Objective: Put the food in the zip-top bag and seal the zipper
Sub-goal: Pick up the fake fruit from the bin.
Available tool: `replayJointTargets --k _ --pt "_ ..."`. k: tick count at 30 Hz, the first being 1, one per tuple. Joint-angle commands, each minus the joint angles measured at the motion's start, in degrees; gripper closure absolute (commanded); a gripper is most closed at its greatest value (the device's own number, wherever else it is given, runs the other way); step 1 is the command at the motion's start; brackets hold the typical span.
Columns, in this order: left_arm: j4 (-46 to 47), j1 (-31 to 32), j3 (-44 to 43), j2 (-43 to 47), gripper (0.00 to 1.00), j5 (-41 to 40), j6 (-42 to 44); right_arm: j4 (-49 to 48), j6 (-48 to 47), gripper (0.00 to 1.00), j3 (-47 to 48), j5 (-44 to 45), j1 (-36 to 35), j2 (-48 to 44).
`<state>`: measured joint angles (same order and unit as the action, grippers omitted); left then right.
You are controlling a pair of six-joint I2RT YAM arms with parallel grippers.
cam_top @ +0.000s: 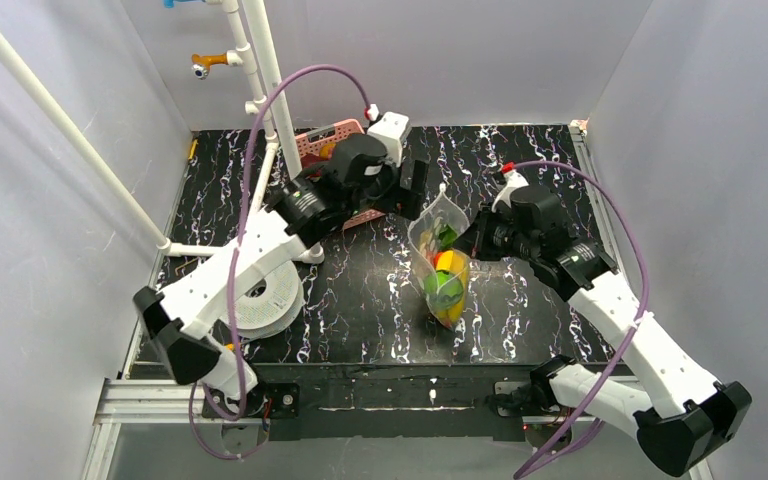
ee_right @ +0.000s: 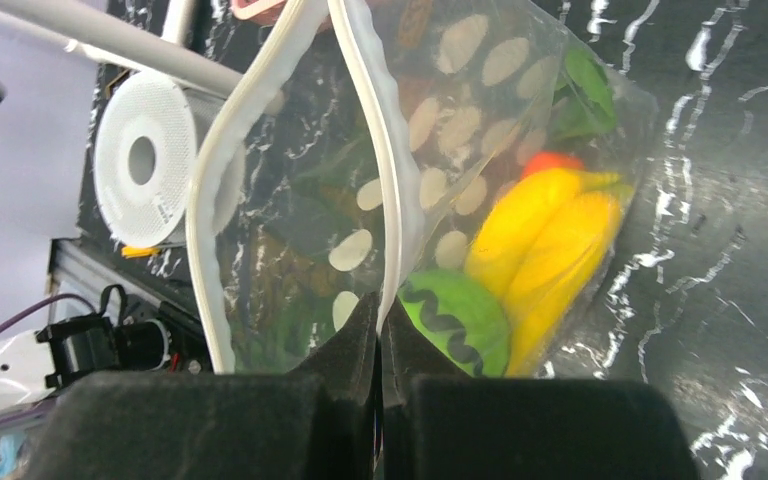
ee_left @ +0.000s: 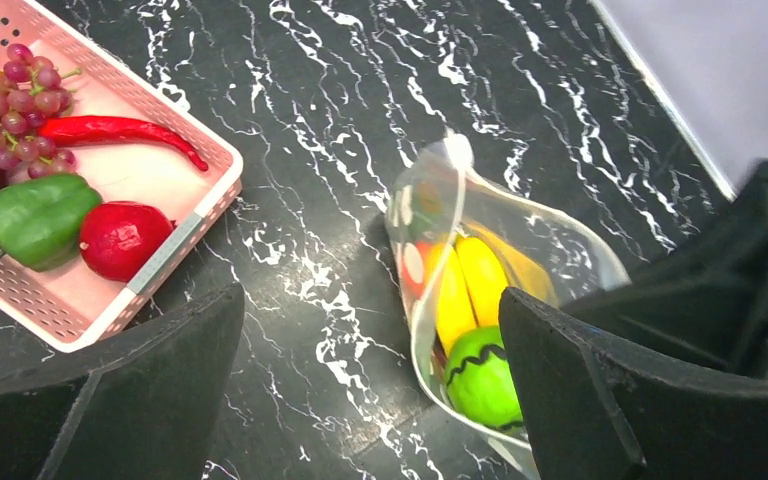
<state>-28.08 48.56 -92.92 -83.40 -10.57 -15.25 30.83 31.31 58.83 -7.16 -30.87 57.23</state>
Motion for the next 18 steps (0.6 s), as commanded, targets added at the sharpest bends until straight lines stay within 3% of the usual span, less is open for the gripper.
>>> replayJointTargets --k 1,11,18 --pt "-7.1 -1.0 -7.8 -4.6 0.02 -6.4 -0.9 3.1 0.1 0.99 2.4 8.7 -0.1 -4.5" --pt "-2.7 -7.4 -16.5 -19.5 0.02 -14.3 0.7 6.5 1.0 0.99 -0.9 15.6 -0.1 -12.7" --pt "-11.1 -13.4 -28.5 -35.3 0.02 -18.9 -0.6 7.0 1.6 0.99 -1.6 13.6 -0.1 -13.2"
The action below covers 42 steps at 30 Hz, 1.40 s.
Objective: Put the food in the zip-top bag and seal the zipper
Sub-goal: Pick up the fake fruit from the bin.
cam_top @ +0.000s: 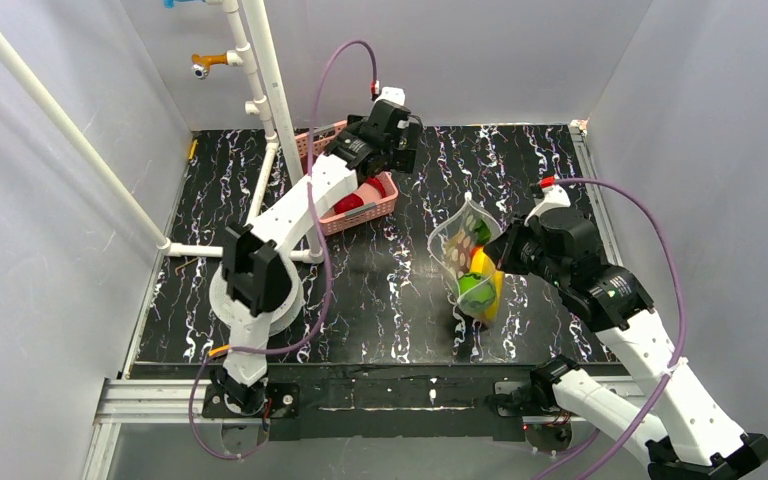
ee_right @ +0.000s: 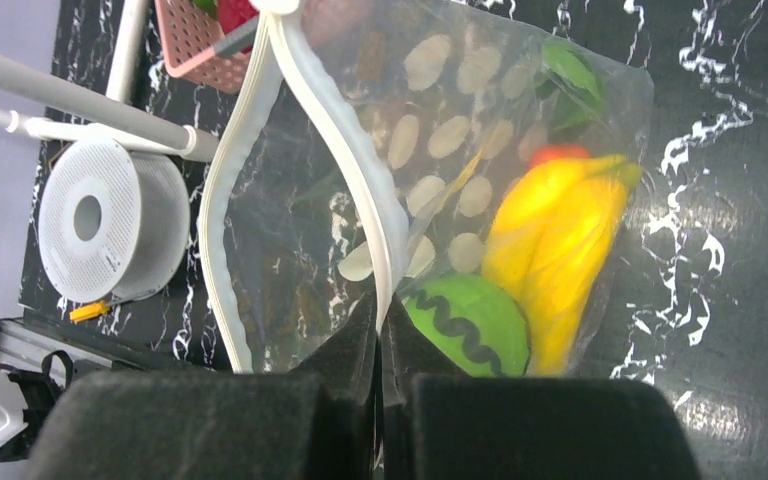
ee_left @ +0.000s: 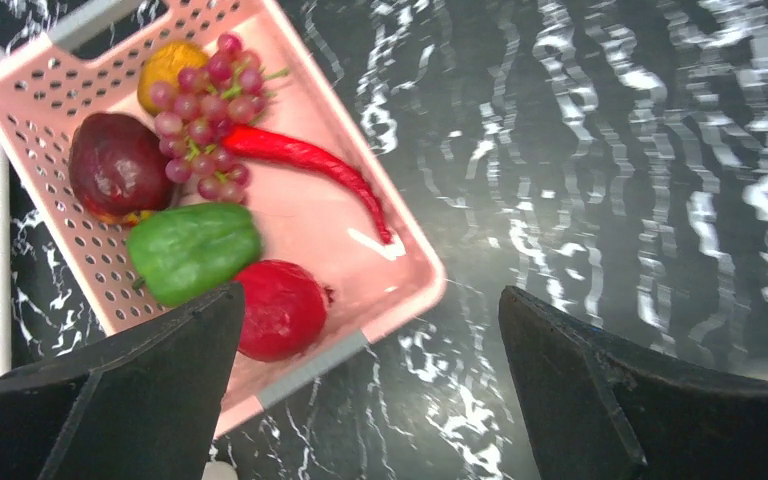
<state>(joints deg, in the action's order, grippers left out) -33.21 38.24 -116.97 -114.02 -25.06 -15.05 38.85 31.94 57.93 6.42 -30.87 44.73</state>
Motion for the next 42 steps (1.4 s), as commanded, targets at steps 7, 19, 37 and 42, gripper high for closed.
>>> replayJointTargets --k 7,19,37,42 --pt "-11.2 -5.6 -5.8 -11.5 0.07 -6.3 -1.7 -1.3 0.8 0.99 -0.6 -0.8 0.0 -0.1" --pt "-13.5 -8.9 1.0 -12.5 0.14 -2.1 -11.1 -2.1 0.2 0.99 1.1 -2.9 0.0 2.2" --pt "-12.2 -11.1 1.4 -14.5 0.19 2.0 -11.4 -2.5 0.8 0.99 1.7 -3.9 0.0 3.2" --pt "-12.7 -11.1 2.8 -14.8 0.17 3.6 -12.7 -3.0 1.1 0.99 1.5 -4.4 0.0 3.3"
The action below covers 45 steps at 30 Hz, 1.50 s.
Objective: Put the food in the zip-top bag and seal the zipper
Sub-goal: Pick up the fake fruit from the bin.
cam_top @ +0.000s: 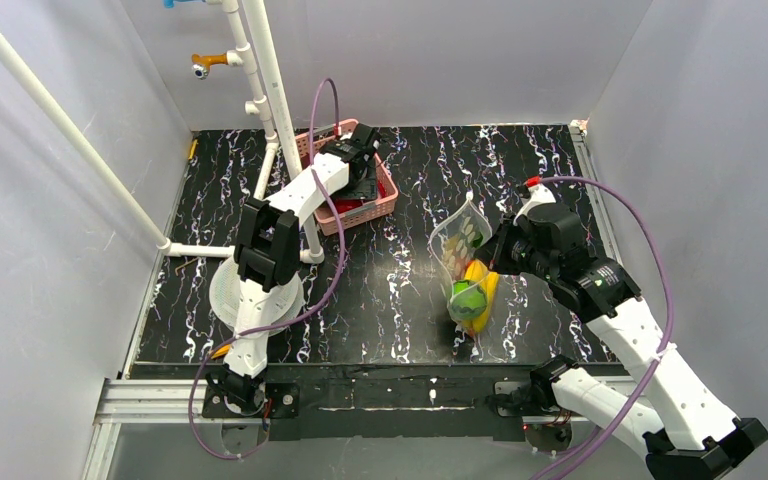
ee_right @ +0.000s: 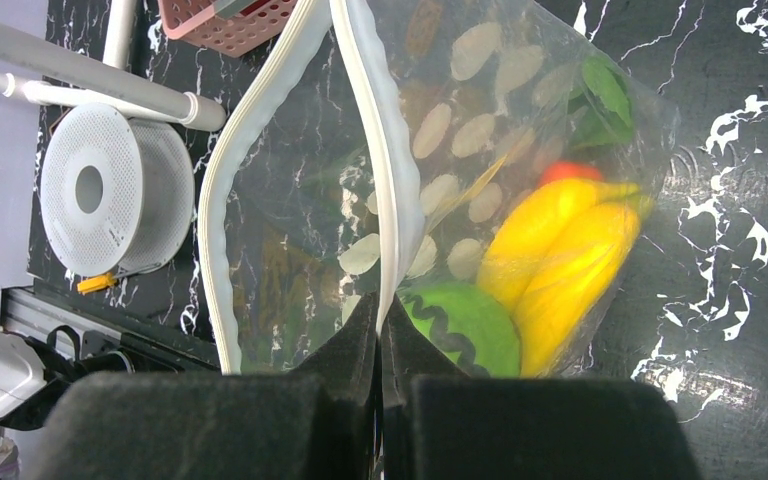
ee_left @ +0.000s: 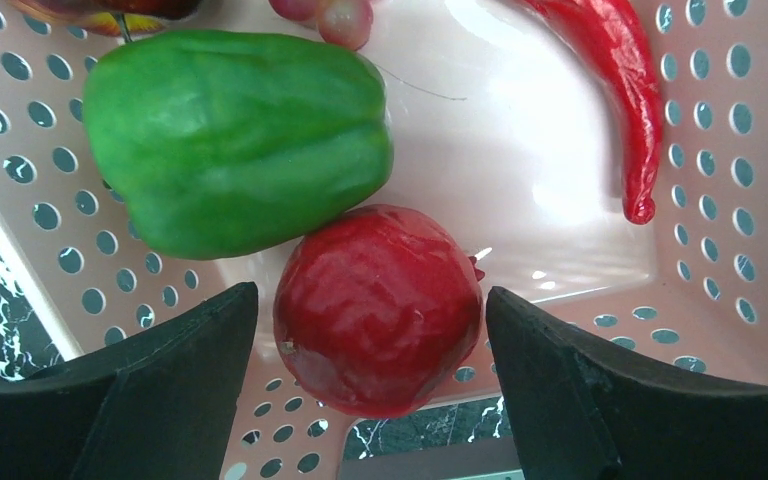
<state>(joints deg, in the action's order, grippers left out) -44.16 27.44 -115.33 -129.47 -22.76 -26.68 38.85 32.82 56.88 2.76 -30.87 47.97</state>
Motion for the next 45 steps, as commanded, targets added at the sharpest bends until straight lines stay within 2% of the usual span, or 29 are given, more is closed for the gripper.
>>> replayJointTargets --k 1,6,9,14,18,21,26,30,34,40,42,45 --pt "-1.6 -0.3 1.4 0.5 0.17 1.7 -1.4 -2.9 0.3 0.99 2.5 -0.8 0.0 0.2" --pt "-1.6 -0.3 1.4 0.4 0.19 3.0 -1.7 -2.9 0.4 0.99 2.4 -0.8 0.0 0.1" --pt "-1.8 -0.3 0.9 0.8 0.28 3.4 -1.3 -2.8 0.4 0.99 2.6 -0.7 0.0 -0.1" --pt "-1.8 -0.3 -0.7 3.1 0.53 3.8 0.9 -3.2 0.6 0.99 2.6 -0.7 0.0 -0.1" --pt "-2.2 -0.2 -2.6 6.1 0.64 4.7 1.8 -3.5 0.7 0.99 2.5 -1.1 0.0 0.3" --pt "-2.2 0.0 -3.8 8.9 0.7 6.4 2.2 -3.7 0.8 0.99 2.5 -1.3 0.0 0.4" --pt "-2.7 1.2 -5.5 14.0 0.71 9.5 3.9 -3.8 0.9 0.99 2.8 -1.2 0.0 0.5" --pt "-3.0 1.5 -5.6 20.8 0.7 19.8 4.8 -3.6 1.0 0.99 3.3 -1.0 0.0 0.8" --pt "1.5 1.5 0.4 29.4 0.66 36.9 5.0 -3.8 0.9 0.99 4.0 -1.4 0.0 1.7" --pt "26.3 1.6 20.3 44.8 0.61 60.8 -1.8 -5.5 1.1 0.99 4.9 -5.1 0.0 4.0" --pt "34.7 2.1 25.9 48.4 0.61 64.7 -5.5 -6.1 1.4 0.99 5.2 -6.0 0.0 4.6" --pt "41.1 4.4 31.0 51.4 0.61 66.7 -5.9 -7.1 1.8 0.99 5.5 -7.4 0.0 5.1"
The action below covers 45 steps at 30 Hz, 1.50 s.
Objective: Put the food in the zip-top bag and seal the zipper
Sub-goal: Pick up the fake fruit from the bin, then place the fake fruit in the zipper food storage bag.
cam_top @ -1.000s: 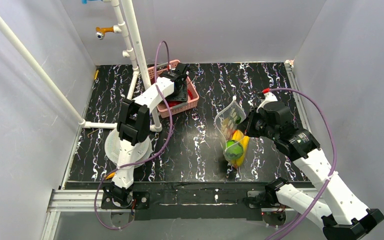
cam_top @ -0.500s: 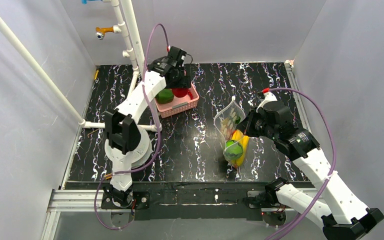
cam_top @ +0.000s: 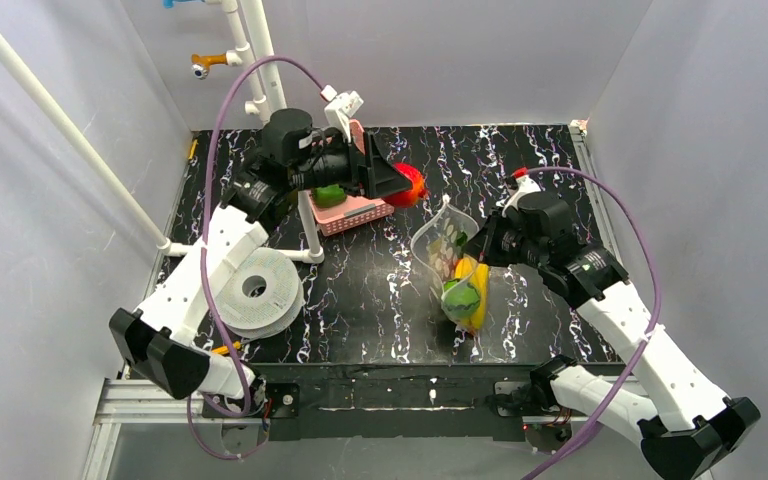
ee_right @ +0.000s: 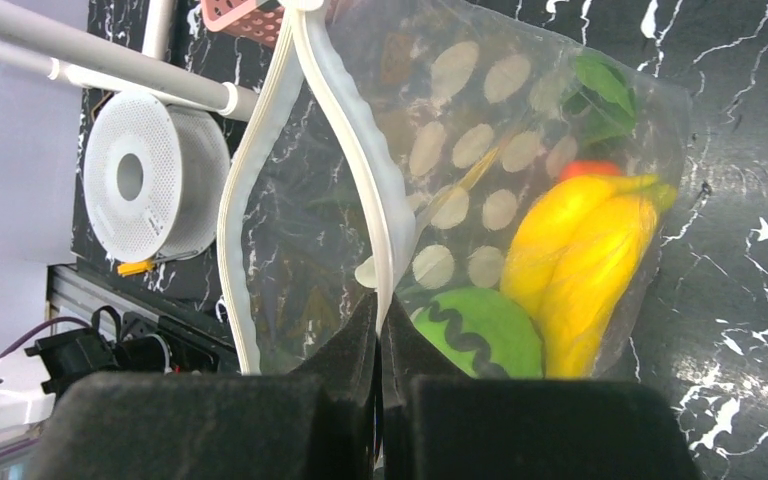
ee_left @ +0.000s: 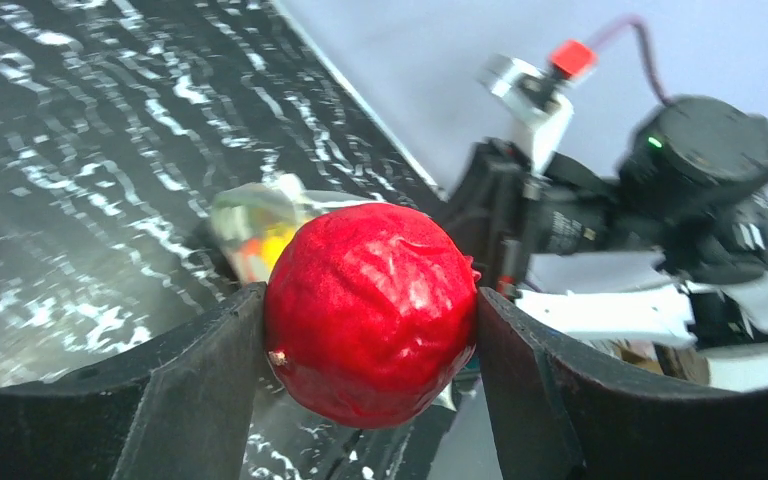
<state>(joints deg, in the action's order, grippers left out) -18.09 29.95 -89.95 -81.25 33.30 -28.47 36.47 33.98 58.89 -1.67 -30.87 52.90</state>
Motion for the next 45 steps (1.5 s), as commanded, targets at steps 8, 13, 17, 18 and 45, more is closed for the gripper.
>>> replayJointTargets --k 8,13,17,18,45 --pt "12.5 11.1 9.3 2.1 0.61 0.2 2.3 -5.3 1.3 0.99 3.8 -4.4 0.0 0.1" --pt "7.8 11.5 8.1 -2.0 0.61 -3.0 4.0 -4.7 1.2 0.99 3.3 -4.2 0.0 -1.0" --pt "6.3 11.8 8.5 -3.6 0.58 -5.6 5.3 -4.6 1.3 0.99 2.9 -4.1 0.0 -1.5" --pt "6.1 11.8 8.5 -4.2 0.58 -5.8 5.4 -4.7 1.3 0.99 2.8 -4.1 0.0 -1.5" --pt "-0.8 11.9 3.6 -2.3 0.04 -9.6 11.0 -5.4 0.9 0.99 2.8 -4.9 0.0 -0.1"
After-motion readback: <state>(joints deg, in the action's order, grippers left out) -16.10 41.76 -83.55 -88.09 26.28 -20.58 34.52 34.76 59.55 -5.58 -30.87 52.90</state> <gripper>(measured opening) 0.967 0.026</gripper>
